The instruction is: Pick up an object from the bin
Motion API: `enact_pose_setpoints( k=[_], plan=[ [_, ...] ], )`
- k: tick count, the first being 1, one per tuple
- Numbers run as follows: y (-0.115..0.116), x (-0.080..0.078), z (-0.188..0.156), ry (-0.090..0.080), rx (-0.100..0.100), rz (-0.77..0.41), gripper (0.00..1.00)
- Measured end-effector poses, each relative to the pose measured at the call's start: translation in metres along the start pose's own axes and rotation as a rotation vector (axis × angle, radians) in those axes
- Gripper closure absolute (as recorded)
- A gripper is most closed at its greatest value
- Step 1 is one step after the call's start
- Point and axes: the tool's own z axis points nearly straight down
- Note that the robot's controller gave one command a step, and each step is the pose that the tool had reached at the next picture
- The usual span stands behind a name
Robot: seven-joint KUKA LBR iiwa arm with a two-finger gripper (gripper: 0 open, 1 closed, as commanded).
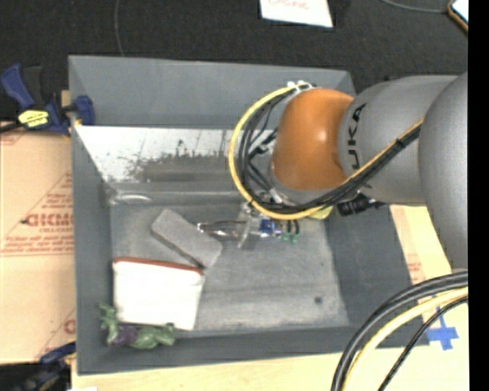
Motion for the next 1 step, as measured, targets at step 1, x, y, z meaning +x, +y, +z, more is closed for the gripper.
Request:
enact_pose_setpoints(
  k=[1],
  plan=[
    [-0.0221, 0.0047, -0.0140, 0.000, 0.007, 0.227, 1.00]
  ],
)
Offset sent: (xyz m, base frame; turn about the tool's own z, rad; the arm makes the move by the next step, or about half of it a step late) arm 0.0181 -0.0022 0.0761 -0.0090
